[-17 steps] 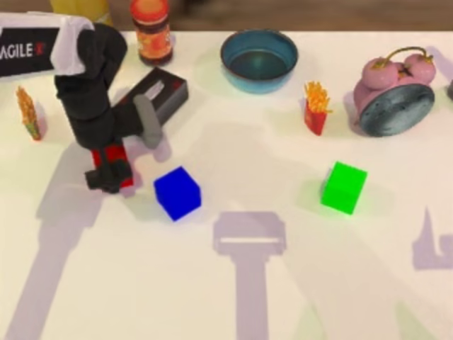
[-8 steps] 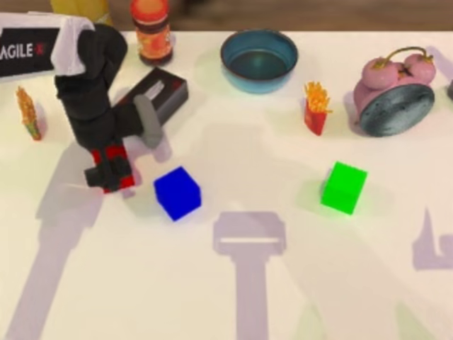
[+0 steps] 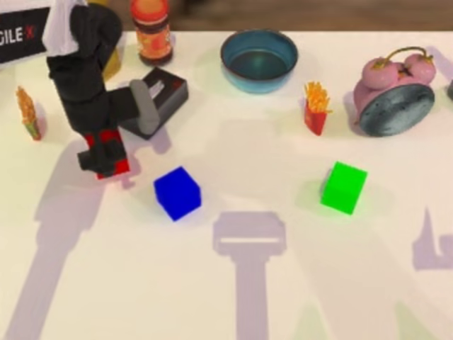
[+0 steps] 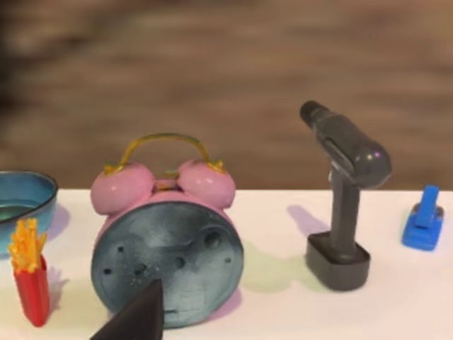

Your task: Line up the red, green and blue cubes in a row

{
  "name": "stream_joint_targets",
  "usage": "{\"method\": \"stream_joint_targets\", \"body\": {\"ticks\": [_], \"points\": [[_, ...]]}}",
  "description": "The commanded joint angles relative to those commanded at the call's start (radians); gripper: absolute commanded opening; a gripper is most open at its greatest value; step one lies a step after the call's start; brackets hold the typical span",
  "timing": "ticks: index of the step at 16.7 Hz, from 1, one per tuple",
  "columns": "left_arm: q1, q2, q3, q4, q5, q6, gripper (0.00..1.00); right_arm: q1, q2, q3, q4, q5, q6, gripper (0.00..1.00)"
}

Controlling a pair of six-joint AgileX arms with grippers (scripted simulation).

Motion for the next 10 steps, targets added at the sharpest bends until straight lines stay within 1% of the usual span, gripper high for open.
{"method": "stream_joint_targets", "body": {"ticks": [2,4,7,10], "points": [[0.006,-0.024,0.044,-0.076,-0.001,-0.001,0.00,0.000,0.000,0.000,0.000,0.000,0.000,1.00],[0.009,-0.044,0.074,-0.117,-0.001,-0.002,0.00,0.000,0.000,0.000,0.000,0.000,0.000,1.00],[0.010,-0.047,0.078,-0.121,-0.001,-0.002,0.00,0.000,0.000,0.000,0.000,0.000,0.000,1.00],[-0.011,-0.057,0.060,-0.114,-0.001,-0.002,0.00,0.000,0.000,0.000,0.000,0.000,0.000,1.00]]}}
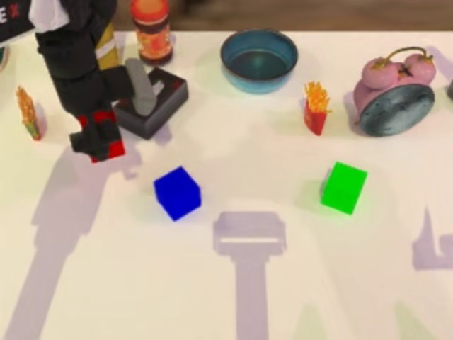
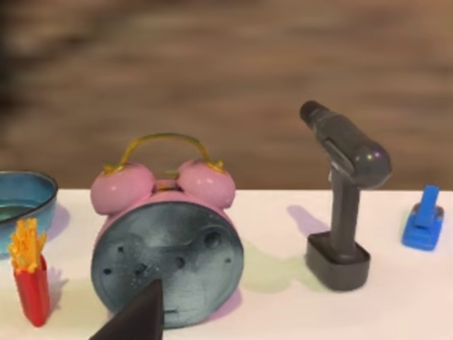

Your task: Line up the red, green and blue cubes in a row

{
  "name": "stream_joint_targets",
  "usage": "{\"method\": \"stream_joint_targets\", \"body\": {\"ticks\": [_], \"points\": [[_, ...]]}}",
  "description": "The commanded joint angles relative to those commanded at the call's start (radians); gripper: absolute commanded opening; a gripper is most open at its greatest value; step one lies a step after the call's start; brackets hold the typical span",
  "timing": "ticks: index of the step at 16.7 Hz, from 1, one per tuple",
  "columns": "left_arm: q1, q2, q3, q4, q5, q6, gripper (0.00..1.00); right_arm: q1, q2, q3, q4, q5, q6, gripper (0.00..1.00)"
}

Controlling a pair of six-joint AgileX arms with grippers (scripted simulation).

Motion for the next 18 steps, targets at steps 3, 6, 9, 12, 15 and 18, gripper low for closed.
{"method": "stream_joint_targets", "body": {"ticks": [3,6,9,12,15,18], "points": [[-0.081,-0.076,-0.093,0.020,0.000,-0.017,0.00,0.000,0.000,0.000,0.000,0.000,0.000,1.00],[-0.200,-0.187,-0.231,0.048,0.001,-0.042,0.00,0.000,0.000,0.000,0.000,0.000,0.000,1.00],[-0.323,-0.297,-0.375,0.075,0.001,-0.064,0.00,0.000,0.000,0.000,0.000,0.000,0.000,1.00],[-0.400,-0.367,-0.456,0.093,0.001,-0.078,0.00,0.000,0.000,0.000,0.000,0.000,0.000,1.00],[-0.406,-0.373,-0.462,0.094,0.001,-0.079,0.00,0.000,0.000,0.000,0.000,0.000,0.000,1.00],[-0.404,-0.362,-0.469,0.109,0.001,-0.077,0.00,0.000,0.000,0.000,0.000,0.000,0.000,1.00]]}}
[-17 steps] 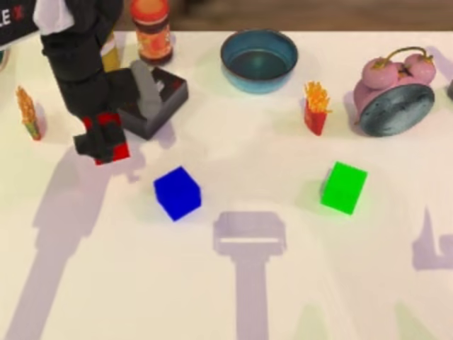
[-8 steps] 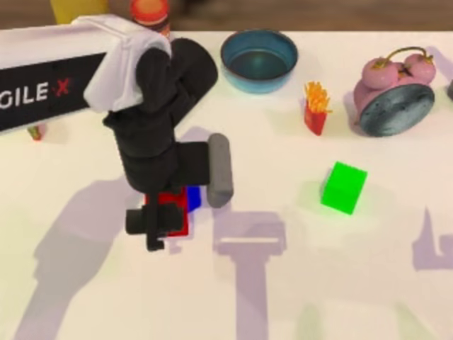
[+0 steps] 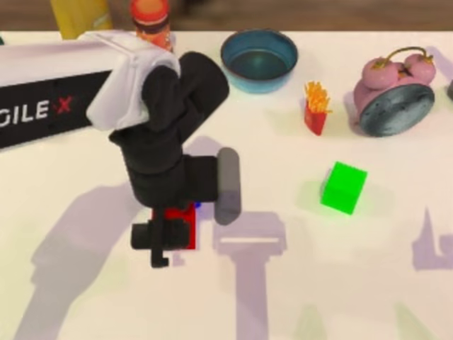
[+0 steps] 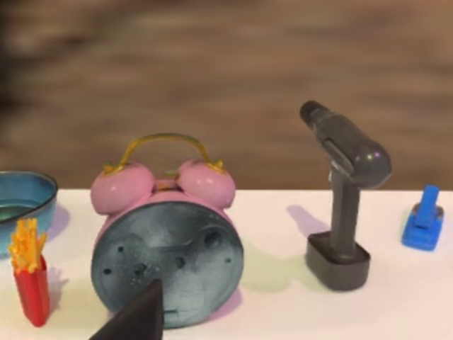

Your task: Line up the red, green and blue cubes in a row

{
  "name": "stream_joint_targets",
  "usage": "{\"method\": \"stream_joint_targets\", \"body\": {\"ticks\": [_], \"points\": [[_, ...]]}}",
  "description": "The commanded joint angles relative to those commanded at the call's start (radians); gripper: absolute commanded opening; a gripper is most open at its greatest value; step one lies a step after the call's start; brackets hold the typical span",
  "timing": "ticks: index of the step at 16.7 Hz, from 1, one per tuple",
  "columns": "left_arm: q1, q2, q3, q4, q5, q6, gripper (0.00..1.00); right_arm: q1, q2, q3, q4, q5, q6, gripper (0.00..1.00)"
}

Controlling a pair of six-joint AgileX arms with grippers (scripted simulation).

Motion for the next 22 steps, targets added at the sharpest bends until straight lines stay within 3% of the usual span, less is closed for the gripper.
{"method": "stream_joint_targets", "body": {"ticks": [7,12,22], "points": [[-0.010,0.092,-0.124,0.221,0.001,-0.010,0.00,0.000,0.000,0.000,0.000,0.000,0.000,1.00],[-0.012,0.103,-0.139,0.246,0.000,-0.010,0.00,0.000,0.000,0.000,0.000,0.000,0.000,1.00],[-0.012,0.103,-0.139,0.246,0.000,-0.010,0.75,0.000,0.000,0.000,0.000,0.000,0.000,1.00]]}}
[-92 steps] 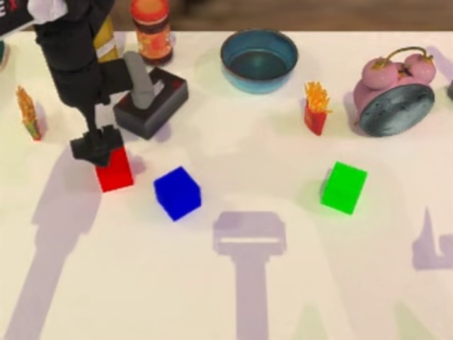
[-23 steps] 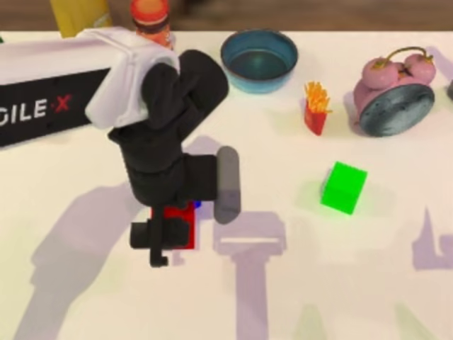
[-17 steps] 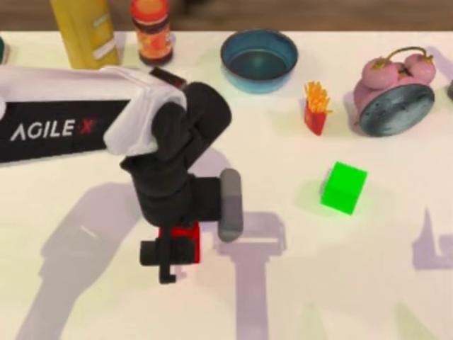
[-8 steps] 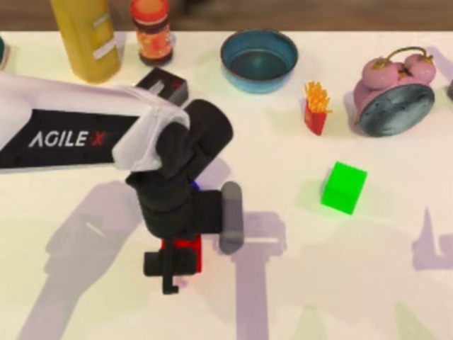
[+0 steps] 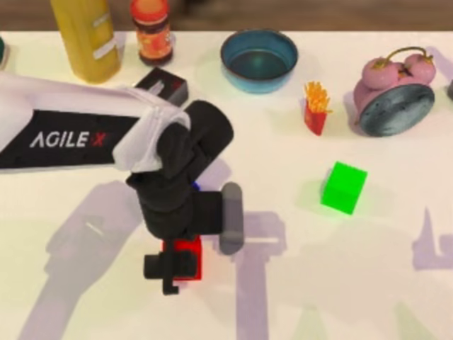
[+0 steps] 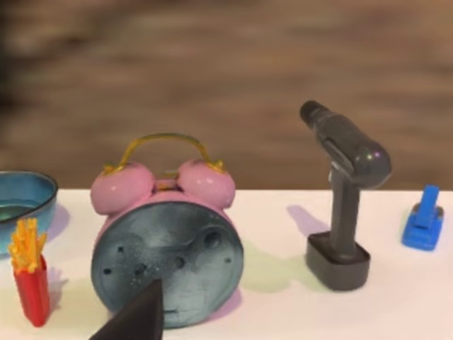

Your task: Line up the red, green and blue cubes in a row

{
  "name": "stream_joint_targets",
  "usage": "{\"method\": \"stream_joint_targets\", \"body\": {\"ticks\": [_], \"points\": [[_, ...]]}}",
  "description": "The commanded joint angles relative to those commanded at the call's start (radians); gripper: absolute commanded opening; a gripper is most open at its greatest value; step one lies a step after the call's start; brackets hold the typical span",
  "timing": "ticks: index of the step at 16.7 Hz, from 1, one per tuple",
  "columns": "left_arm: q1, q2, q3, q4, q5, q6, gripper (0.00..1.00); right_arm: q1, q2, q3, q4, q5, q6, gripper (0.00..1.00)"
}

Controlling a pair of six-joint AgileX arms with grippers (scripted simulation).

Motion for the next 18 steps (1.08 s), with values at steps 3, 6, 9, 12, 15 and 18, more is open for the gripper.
{"method": "stream_joint_targets", "body": {"ticks": [3,6,9,12,15,18], "points": [[0.000,0.000,0.000,0.000,0.000,0.000,0.98,0.000,0.000,0.000,0.000,0.000,0.000,1.00],[0.000,0.000,0.000,0.000,0.000,0.000,1.00,0.000,0.000,0.000,0.000,0.000,0.000,1.00],[0.000,0.000,0.000,0.000,0.000,0.000,1.00,0.000,0.000,0.000,0.000,0.000,0.000,1.00],[0.002,-0.001,0.000,0.000,0.000,0.000,1.00,0.000,0.000,0.000,0.000,0.000,0.000,1.00],[0.003,-0.015,0.030,-0.042,0.000,0.003,1.00,0.000,0.000,0.000,0.000,0.000,0.000,1.00],[0.013,-0.055,0.093,-0.155,0.000,0.001,1.00,0.000,0.000,0.000,0.000,0.000,0.000,1.00]]}}
